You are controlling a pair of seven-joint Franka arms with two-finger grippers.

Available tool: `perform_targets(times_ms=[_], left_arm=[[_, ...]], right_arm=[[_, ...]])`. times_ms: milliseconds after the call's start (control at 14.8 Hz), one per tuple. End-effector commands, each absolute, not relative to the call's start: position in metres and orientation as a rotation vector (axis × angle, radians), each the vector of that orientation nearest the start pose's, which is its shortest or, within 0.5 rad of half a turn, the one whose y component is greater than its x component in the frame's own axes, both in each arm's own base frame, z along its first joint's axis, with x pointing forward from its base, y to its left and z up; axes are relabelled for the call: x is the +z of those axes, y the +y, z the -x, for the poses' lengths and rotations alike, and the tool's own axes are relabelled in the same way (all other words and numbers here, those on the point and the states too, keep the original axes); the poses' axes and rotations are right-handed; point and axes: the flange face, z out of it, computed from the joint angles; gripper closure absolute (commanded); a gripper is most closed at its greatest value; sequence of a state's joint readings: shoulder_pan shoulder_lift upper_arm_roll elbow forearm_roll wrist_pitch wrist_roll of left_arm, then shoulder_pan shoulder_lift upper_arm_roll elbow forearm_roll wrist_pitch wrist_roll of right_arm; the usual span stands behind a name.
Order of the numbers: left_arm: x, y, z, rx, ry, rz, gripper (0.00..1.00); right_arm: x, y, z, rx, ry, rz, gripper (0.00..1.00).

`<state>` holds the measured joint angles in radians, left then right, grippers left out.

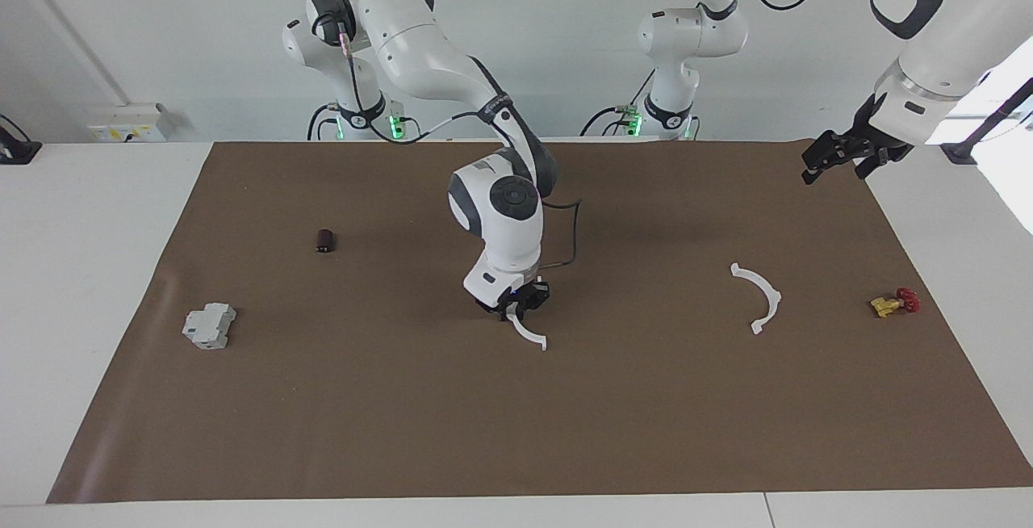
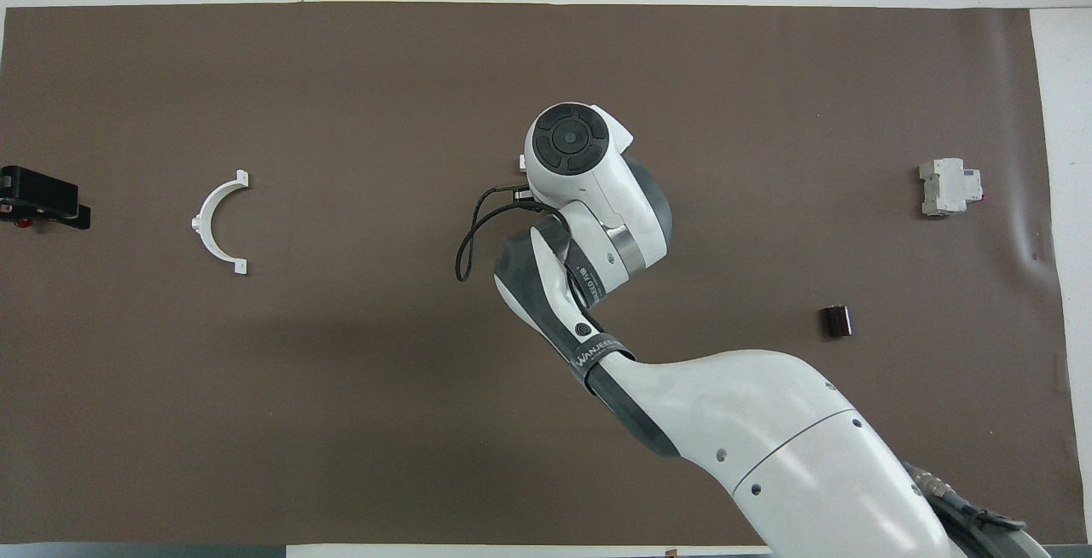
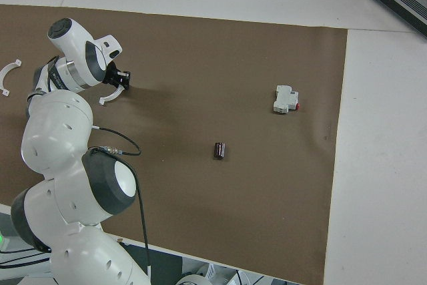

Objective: Assemble drain pipe with both arms
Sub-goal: 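Release the clamp half at center and retract the right gripper, then grasp the other white clamp half with the left gripper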

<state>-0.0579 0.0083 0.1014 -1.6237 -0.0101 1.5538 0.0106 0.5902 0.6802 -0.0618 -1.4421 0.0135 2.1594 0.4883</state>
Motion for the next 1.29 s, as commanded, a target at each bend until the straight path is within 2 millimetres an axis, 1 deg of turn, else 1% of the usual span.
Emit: perform_targets(times_ms=[0, 68, 135, 203, 271, 339, 406, 542, 677, 745, 813, 880, 948, 1016, 1084, 1151, 1219], left_arm=[[0.595, 0.022, -0.543, 0.121, -0.046, 3.149, 0.0], [0.596, 0.022, -0.543, 0.118, -0.046, 3.15, 0.0], [0.595, 0.024, -0.543, 0.121, -0.051, 3.149, 0.0], [0.595, 0.024, -0.542, 0.13, -0.051, 3.149, 0.0], [0.595, 0.025, -0.542, 0.135, -0.053, 3.149, 0.0], [0.595, 0.027, -0.541, 0.137, -0.06, 3.149, 0.0], [0.595, 0.027, -0.541, 0.142, -0.065, 3.149, 0.0], [0.595, 0.027, -0.541, 0.14, -0.068, 3.149, 0.0], [0.593, 0.027, -0.543, 0.113, -0.049, 3.15, 0.0], [0.589, 0.029, -0.545, 0.061, -0.044, 3.15, 0.0], [0.581, 0.029, -0.543, -0.004, -0.047, 3.152, 0.0], [0.569, 0.029, -0.541, -0.031, -0.044, 3.153, 0.0], [0.557, 0.03, -0.541, -0.039, -0.027, 3.151, 0.0], [0.545, 0.03, -0.542, -0.046, 0.028, 3.149, 0.0], [0.532, 0.03, -0.546, -0.049, 0.088, 3.145, 0.0], [0.515, 0.032, -0.552, -0.039, 0.112, 3.142, 0.0], [0.498, 0.032, -0.56, -0.029, 0.116, 3.138, 0.0]], right_arm=[[0.327, 0.365, -0.63, -0.13, -0.053, 3.129, 0.0], [0.347, 0.354, -0.632, -0.125, -0.036, 3.136, 0.0], [0.364, 0.336, -0.636, -0.104, 0.0, 3.151, 0.0], [0.386, 0.316, -0.637, -0.095, 0.029, 3.171, 0.0], [0.41, 0.288, -0.64, -0.095, 0.077, 3.189, 0.0], [0.432, 0.25, -0.643, -0.067, 0.15, 3.194, 0.0], [0.453, 0.221, -0.642, -0.059, 0.165, 3.193, 0.0], [0.493, 0.174, -0.632, -0.023, 0.174, 3.196, 0.0], [0.534, 0.127, -0.617, 0.033, 0.246, 3.197, 0.0], [0.559, 0.101, -0.607, 0.041, 0.236, 3.194, 0.0], [0.58, 0.075, -0.596, 0.052, 0.205, 3.191, 0.0], [0.597, 0.051, -0.585, 0.071, 0.183, 3.188, 0.0], [0.607, 0.032, -0.573, 0.113, 0.171, 3.185, 0.0], [0.611, 0.019, -0.564, 0.164, 0.165, 3.183, 0.0], [0.609, 0.013, -0.558, 0.204, 0.156, 3.182, 0.0], [0.611, 0.003, -0.553, 0.208, 0.158, 3.179, 0.0], [0.607, -0.003, -0.552, 0.219, 0.138, 3.177, 0.0]])
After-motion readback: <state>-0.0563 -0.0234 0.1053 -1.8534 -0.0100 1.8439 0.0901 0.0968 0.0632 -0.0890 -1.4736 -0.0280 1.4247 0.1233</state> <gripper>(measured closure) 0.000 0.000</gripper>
